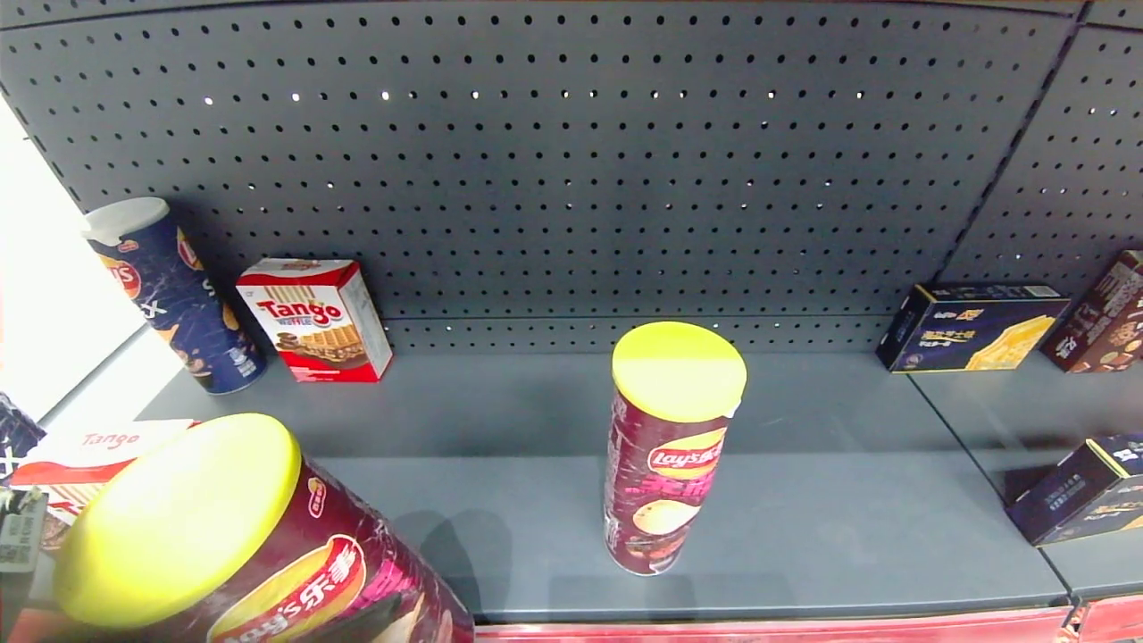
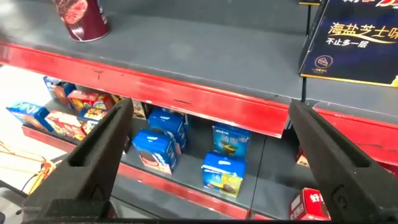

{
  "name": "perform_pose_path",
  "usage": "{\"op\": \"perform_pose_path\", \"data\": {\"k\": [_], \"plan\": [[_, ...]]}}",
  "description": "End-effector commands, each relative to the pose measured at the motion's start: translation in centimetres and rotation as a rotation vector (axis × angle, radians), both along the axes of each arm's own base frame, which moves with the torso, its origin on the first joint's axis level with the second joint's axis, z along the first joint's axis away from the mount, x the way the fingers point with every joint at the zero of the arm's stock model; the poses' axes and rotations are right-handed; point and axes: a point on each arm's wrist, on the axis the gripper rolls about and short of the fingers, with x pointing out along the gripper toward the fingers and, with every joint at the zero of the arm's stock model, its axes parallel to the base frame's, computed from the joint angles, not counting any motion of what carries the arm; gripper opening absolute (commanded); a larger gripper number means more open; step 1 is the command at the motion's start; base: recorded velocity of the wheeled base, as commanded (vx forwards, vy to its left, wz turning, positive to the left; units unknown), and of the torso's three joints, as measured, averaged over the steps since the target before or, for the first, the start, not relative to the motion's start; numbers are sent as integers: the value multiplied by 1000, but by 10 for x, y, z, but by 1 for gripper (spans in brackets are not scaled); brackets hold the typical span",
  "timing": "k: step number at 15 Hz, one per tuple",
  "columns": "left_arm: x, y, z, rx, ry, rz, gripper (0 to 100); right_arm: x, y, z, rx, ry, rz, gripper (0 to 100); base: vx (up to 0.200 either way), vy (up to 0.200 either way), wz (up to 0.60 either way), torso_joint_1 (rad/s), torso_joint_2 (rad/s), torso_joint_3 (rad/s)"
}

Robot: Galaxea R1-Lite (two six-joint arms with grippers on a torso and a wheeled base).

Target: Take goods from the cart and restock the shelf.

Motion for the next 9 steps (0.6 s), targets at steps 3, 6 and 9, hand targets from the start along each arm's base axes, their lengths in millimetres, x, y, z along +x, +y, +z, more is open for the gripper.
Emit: {"op": "perform_pose_path", "data": {"k": [3,6,9], "plan": [[7,-4,18,-38,-40,7,0,0,0,0,-1,2,0,100,0,0,0,0,0,0],[18,-13,27,-62,-12,0,0,0,0,0,-1,2,1,100,0,0,0,0,0,0],[33,-24,27,-40,17,6,0,0,0,0,-1,2,1,100,0,0,0,0,0,0]]}}
